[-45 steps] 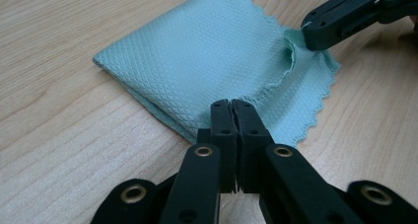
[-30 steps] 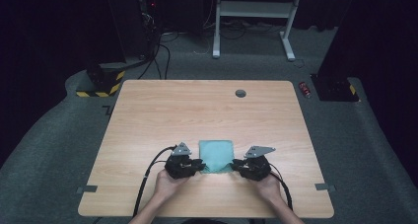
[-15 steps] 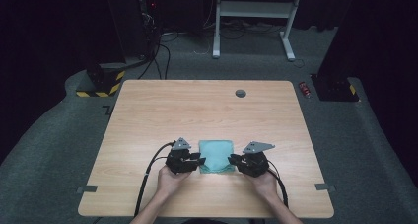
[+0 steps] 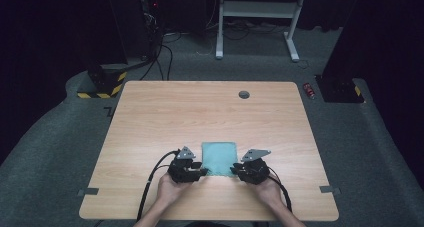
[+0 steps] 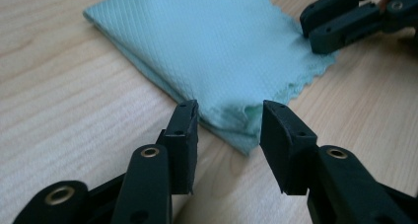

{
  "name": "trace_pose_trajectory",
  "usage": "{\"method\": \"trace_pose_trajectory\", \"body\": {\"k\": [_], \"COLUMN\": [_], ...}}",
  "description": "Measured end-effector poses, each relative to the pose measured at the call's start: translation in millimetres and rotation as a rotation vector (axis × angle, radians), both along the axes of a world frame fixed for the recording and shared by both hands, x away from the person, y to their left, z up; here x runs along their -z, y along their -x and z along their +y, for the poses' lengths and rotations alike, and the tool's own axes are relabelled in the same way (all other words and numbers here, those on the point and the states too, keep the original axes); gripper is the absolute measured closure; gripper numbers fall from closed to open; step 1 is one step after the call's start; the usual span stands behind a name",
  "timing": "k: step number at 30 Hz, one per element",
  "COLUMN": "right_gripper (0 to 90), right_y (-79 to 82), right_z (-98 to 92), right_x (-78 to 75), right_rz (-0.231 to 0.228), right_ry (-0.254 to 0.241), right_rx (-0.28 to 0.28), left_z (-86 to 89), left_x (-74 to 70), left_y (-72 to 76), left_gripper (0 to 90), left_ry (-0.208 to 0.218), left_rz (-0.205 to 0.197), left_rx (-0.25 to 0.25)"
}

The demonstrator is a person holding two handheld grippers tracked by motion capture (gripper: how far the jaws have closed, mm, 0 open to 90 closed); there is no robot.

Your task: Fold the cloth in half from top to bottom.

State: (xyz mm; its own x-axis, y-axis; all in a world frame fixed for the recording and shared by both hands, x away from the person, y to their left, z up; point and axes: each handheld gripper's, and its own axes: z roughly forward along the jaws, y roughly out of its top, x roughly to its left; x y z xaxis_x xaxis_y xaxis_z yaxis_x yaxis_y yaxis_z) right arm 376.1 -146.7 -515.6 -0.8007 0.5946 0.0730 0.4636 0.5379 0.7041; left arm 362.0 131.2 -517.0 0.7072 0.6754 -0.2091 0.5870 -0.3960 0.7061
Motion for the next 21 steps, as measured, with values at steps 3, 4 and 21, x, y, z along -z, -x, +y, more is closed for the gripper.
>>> {"method": "trace_pose_trajectory", "body": {"k": [3,4,21], "right_gripper": [74.9,75.0,74.4], "right_y": [-1.3,-1.4,-10.1], "right_z": [-3.5,-4.2,15.1], "right_x": [-1.3,-2.0,0.2], "right_rz": [-0.002,0.0,-0.025], "right_ry": [0.0,-0.005,-0.004], "right_rx": [0.014,0.018,0.012], "left_z": [0.0,0.7,-11.8], "left_x": [-0.2,-1.8,-5.7], "left_y": [4.6,5.6,-12.6], "left_gripper": [58.5,58.5,52.1], "left_ry": [0.004,0.011,-0.081], "left_rz": [-0.005,-0.016,-0.081], "left_rx": [0.006,0.006,-0.075]}}
